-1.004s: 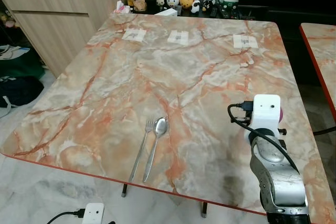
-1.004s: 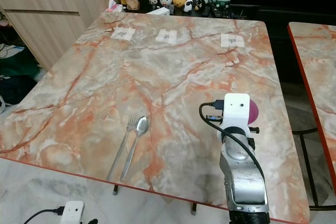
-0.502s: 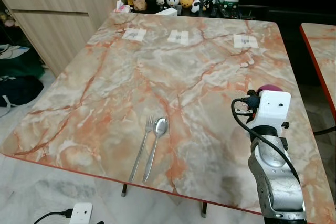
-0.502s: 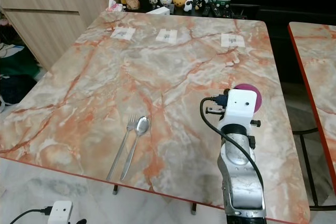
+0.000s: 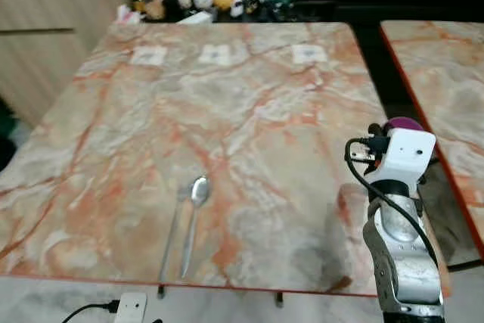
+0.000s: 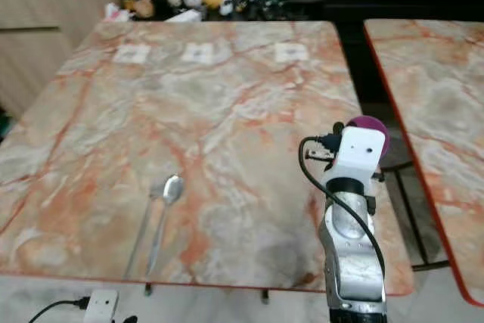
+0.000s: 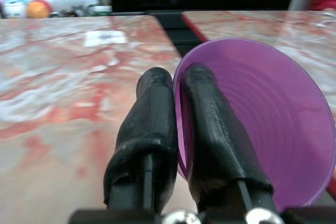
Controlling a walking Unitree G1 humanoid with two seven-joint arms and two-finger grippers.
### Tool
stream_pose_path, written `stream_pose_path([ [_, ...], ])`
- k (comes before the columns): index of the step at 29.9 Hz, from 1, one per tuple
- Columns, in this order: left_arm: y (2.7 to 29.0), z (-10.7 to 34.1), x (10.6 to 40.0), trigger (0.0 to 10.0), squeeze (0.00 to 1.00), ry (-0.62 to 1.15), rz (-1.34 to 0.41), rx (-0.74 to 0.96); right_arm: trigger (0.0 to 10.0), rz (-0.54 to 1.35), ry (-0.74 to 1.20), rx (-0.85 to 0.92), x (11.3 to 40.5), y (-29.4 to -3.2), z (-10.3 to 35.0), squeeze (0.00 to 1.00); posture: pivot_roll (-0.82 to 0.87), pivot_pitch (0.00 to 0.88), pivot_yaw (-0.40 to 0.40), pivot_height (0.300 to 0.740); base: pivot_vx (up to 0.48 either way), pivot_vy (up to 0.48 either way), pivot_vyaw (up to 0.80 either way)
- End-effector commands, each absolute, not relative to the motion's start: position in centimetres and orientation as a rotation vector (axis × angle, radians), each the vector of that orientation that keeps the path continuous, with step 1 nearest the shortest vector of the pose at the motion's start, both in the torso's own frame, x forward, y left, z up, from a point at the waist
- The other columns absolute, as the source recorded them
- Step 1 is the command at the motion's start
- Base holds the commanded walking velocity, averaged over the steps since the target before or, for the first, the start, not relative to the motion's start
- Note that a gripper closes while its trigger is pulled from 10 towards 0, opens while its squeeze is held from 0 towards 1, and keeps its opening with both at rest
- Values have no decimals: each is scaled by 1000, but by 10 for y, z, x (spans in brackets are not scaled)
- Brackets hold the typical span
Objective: Setting the table
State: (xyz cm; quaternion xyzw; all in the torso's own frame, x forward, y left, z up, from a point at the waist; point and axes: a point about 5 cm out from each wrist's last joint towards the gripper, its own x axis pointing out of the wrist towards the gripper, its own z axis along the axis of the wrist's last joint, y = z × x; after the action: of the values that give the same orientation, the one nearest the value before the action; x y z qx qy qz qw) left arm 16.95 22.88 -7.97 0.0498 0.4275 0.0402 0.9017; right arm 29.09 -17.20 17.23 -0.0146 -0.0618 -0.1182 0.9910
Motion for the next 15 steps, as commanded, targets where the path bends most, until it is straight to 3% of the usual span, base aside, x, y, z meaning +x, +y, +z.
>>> stream_pose_path([
  [1,229,-84,160,10000,0,914,84,109,10000,-234,-145,-21,292,-172,176,0,-136,91,26,740,0,-304,-788],
  [4,229,-84,160,10000,0,915,85,108,10000,-229,-154,-26,292,-172,177,0,-136,90,26,740,0,-307,-788],
  [15,237,-83,157,10000,0,920,95,107,10000,-222,-184,-42,294,-172,180,0,-133,109,26,740,0,-418,0],
])
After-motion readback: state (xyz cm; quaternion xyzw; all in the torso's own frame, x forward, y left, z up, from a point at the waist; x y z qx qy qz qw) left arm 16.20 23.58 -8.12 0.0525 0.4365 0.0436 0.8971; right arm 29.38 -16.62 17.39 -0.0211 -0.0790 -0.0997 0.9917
